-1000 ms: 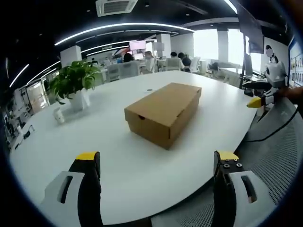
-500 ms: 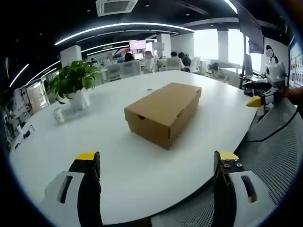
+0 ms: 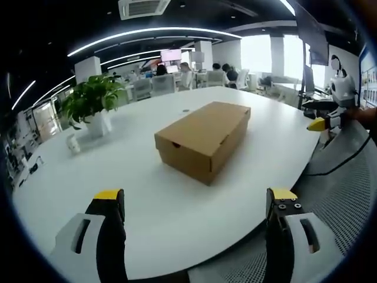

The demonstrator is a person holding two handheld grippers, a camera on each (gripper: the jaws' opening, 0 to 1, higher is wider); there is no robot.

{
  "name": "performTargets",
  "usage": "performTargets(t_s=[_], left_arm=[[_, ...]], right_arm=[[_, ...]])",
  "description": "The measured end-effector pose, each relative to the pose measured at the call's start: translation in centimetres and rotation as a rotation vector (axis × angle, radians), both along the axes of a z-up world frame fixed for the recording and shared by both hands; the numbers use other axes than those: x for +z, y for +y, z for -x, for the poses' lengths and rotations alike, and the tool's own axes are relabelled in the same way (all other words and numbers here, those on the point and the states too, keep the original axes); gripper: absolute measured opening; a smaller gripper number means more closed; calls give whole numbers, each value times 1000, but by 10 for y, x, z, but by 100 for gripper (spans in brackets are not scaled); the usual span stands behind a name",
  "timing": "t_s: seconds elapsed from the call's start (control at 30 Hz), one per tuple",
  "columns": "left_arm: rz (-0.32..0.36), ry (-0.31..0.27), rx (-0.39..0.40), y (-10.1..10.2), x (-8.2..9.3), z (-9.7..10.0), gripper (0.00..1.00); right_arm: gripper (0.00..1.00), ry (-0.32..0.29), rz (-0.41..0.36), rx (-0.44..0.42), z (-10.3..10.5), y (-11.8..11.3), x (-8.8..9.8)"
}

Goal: Operate the shoe box by opening the lid, removing the specified soft item, and placing it in the target area until the item is outside and the box remains undamaged.

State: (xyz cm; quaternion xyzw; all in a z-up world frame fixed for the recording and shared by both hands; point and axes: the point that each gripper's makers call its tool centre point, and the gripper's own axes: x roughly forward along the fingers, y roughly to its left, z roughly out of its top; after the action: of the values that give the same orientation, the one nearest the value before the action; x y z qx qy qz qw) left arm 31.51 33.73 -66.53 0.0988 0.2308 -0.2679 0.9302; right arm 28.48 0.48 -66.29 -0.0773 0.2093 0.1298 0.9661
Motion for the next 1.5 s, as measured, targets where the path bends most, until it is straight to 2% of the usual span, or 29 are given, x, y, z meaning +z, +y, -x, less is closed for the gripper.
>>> performTargets(t_s=[0.67,0.83,1.1,1.27,1.37,1.5], left_arm=[[-21,11,-3,0,-3,1,99],[-27,22,3,1,-5,1,99],[-28,38,9,2,-7,2,99],[-20,33,15,2,-3,1,99],[-34,31,15,3,-2,1,99],[-38,31,22,4,2,-1,99]], right_arm=[[99,0,-20,-18,0,-3,1],[99,1,-70,-24,0,-3,2],[99,-4,-78,-16,1,-1,4],[99,-7,-74,-7,1,0,6],[99,-3,-115,-3,2,2,8],[99,1,-116,3,2,3,8]])
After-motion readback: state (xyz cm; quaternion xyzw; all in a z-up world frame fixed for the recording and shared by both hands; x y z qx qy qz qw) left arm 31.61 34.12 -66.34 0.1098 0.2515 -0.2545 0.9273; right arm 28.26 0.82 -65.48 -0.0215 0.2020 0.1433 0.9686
